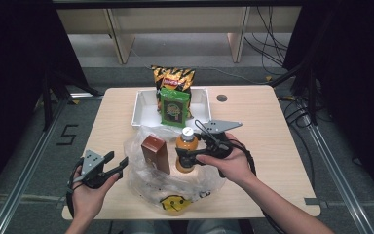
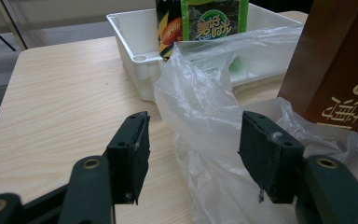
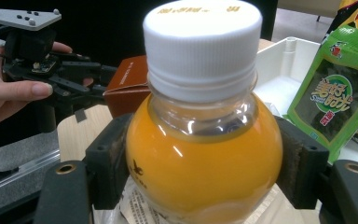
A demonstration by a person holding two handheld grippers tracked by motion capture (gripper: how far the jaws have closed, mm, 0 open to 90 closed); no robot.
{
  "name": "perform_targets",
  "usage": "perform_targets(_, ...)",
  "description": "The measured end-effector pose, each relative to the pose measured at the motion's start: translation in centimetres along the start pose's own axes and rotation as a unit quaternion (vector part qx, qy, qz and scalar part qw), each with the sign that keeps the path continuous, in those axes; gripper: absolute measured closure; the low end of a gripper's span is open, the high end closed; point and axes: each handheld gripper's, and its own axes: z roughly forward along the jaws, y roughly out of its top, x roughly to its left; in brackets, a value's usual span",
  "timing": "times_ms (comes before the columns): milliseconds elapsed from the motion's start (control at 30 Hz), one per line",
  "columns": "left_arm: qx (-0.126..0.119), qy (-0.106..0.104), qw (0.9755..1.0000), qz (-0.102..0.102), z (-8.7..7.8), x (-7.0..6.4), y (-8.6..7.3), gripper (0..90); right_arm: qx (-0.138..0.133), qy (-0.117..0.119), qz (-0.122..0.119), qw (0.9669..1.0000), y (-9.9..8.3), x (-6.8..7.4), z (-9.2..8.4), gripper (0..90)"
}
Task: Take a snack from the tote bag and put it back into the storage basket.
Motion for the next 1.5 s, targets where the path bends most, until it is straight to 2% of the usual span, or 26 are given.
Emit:
perform_targets(67,0.0,0.001,1.0,0.0,0.0,0.0,0.0,42.3,0.0,-0.004,-0.004,1.0,0.1,0.0,0.0,31.0)
perform_targets(100,0.0,0.001,1.0,0.0,0.0,0.0,0.0,42.3,-0.001,0.005,0.001,1.0,0.1,-0.1,0.2,31.0)
perform_targets(167,0.0,0.001,1.0,0.0,0.0,0.0,0.0,42.3,-0.001,0.002,0.011,0.9999,0.2,0.0,0.1,31.0)
perform_targets(200,0.0,0.001,1.0,0.0,0.0,0.0,0.0,42.4,-0.004,-0.003,-0.007,1.0,0.3,-0.2,0.1,31.0)
perform_targets(267,0.0,0.001,1.0,0.0,0.0,0.0,0.0,42.4,-0.003,0.0,0.007,1.0,0.4,-0.1,0.1,31.0)
perform_targets(433,0.0,0.0,1.0,-0.001,0.0,-0.1,0.0,42.4,-0.014,-0.003,-0.009,0.9999,0.9,-0.5,0.1,31.0)
perform_targets(467,0.0,0.001,1.0,-0.001,0.0,0.0,0.0,42.4,-0.008,-0.006,0.004,0.9999,1.0,-0.4,0.0,31.1)
perform_targets(500,0.0,0.001,1.0,-0.001,0.0,0.0,0.0,42.4,-0.011,-0.006,-0.005,0.9999,1.1,-0.5,0.0,31.0)
perform_targets(600,0.0,0.001,1.0,0.0,0.0,0.0,0.0,42.4,-0.016,-0.012,0.006,0.9998,1.4,-0.5,0.1,31.0)
perform_targets(633,0.0,0.001,1.0,0.0,0.0,0.0,0.0,42.4,-0.014,-0.005,-0.001,0.9999,1.5,-0.6,0.1,31.1)
perform_targets(667,0.0,0.002,1.0,-0.001,0.0,0.0,0.0,42.4,-0.015,-0.004,0.006,0.9999,1.5,-0.6,0.1,31.1)
perform_targets(767,0.0,0.001,1.0,0.0,0.0,0.0,0.0,42.4,-0.014,-0.011,0.003,0.9998,1.8,-0.6,0.0,31.0)
perform_targets(800,0.0,0.001,1.0,0.0,0.0,0.0,0.0,42.4,-0.024,-0.013,-0.007,0.9996,1.9,-0.8,0.1,31.1)
perform_targets(833,0.0,0.001,1.0,0.0,0.0,0.0,0.0,42.4,-0.019,-0.01,0.005,0.9998,2.0,-0.7,0.0,31.0)
perform_targets(900,0.0,0.001,1.0,0.0,0.0,0.0,0.0,42.4,-0.027,-0.006,-0.004,0.9996,2.2,-0.8,0.1,31.0)
perform_targets(933,0.0,0.001,1.0,0.0,0.0,0.0,0.0,42.4,-0.022,-0.009,0.009,0.9997,2.3,-0.7,0.0,31.0)
perform_targets(967,0.0,0.001,1.0,0.0,0.0,0.0,0.0,42.4,-0.025,-0.007,-0.001,0.9997,2.4,-0.8,0.0,31.0)
perform_targets(1000,0.0,0.001,1.0,0.0,0.0,0.0,0.0,42.4,-0.026,-0.008,0.009,0.9996,2.5,-0.7,0.0,31.0)
perform_targets(1033,0.0,0.001,1.0,0.0,0.0,0.0,0.0,42.4,-0.027,-0.009,-0.003,0.9996,2.6,-0.8,0.0,31.1)
perform_targets(1100,-0.001,0.001,1.0,0.0,0.0,0.0,0.0,42.4,-0.027,-0.009,0.007,0.9996,2.8,-0.7,-0.1,31.1)
perform_targets(1133,-0.001,0.001,1.0,0.0,0.0,0.0,0.0,42.4,-0.031,-0.009,-0.002,0.9995,2.9,-0.9,0.0,31.0)
perform_targets(1267,-0.001,0.001,1.0,-0.001,0.0,-0.1,0.0,42.4,-0.031,-0.013,0.005,0.9994,3.2,-0.9,-0.1,31.1)
perform_targets(1333,-0.001,0.001,1.0,-0.001,0.0,-0.1,0.0,42.4,-0.035,-0.014,-0.008,0.9992,3.3,-1.1,-0.1,31.1)
perform_targets(1400,-0.001,0.001,1.0,-0.001,0.0,-0.1,0.0,42.4,-0.035,-0.009,0.007,0.9993,3.5,-1.0,-0.2,31.1)
perform_targets(1467,-0.001,0.0,1.0,-0.001,0.0,-0.1,0.0,42.4,-0.042,-0.014,-0.004,0.999,3.7,-1.2,-0.1,31.1)
perform_targets(1500,0.0,0.0,1.0,-0.001,0.0,-0.1,0.0,42.4,-0.038,-0.019,0.002,0.9991,3.7,-1.2,-0.3,31.1)
